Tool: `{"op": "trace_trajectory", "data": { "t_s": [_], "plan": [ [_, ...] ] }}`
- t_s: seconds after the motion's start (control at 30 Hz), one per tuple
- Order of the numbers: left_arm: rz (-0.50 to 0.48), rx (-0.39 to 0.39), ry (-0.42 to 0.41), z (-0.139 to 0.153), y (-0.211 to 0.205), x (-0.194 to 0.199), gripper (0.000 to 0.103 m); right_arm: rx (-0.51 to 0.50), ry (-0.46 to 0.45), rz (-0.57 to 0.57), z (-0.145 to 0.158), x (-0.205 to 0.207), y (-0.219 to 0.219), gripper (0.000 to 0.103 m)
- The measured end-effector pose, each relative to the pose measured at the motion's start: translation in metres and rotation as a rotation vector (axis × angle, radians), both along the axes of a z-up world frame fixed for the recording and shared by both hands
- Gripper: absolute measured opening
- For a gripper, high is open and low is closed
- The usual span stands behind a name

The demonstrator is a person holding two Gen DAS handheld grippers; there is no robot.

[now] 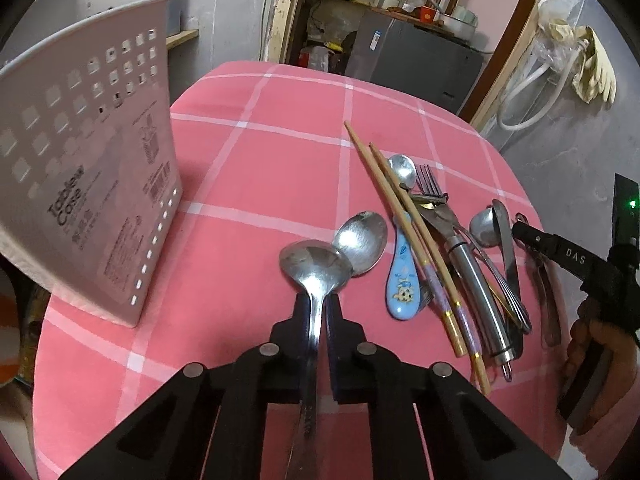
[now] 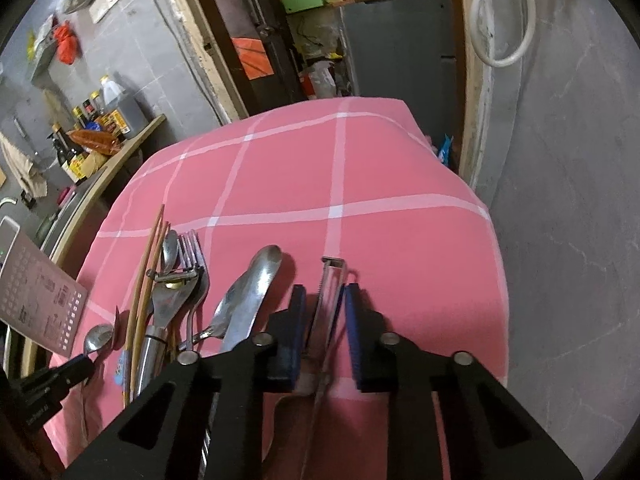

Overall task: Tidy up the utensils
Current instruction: 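Grasp a steel spoon with the left tool while the right tool grasps the metal peeler, then carry the spoon and peeler in both tools over the white basket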

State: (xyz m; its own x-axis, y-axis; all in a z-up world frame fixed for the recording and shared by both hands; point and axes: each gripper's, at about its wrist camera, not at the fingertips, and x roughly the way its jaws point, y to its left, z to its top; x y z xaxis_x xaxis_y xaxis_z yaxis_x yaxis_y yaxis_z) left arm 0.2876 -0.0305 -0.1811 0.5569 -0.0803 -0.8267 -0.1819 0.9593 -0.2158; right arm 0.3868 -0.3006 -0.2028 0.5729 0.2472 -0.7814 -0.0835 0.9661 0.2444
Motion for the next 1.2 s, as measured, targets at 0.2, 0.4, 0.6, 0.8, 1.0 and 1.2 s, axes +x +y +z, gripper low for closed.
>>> {"op": "trace_trajectory", "data": {
  "t_s": [0.2,0.4,0.6,0.8,1.0,1.2],
  "plan": [
    [0.011,-0.058,0.022,0.001,0.006,-0.003,0.006,0.008,0.026,0.007,0.002,0.001,0.003,0.011],
    [0.007,-0.099,0.015,0.010,0.005,-0.010,0.006,0.039,0.006,0.023,0.012,-0.023,0.009,0.011],
    [-0.014,-0.126,-0.025,0.029,0.002,-0.019,0.006,0.123,-0.047,0.032,0.036,-0.058,0.007,0.011],
    [-0.061,-0.156,-0.083,0.055,-0.001,-0.027,0.006,0.207,-0.100,0.052,0.066,-0.083,0.013,0.011],
    [-0.106,-0.181,-0.194,0.099,0.010,-0.030,0.006,0.236,-0.199,0.089,0.109,-0.099,0.035,0.011],
    [-0.085,-0.184,-0.321,0.154,0.049,-0.031,0.006,0.309,-0.323,0.159,0.159,-0.099,0.070,0.011]
  ]
}}
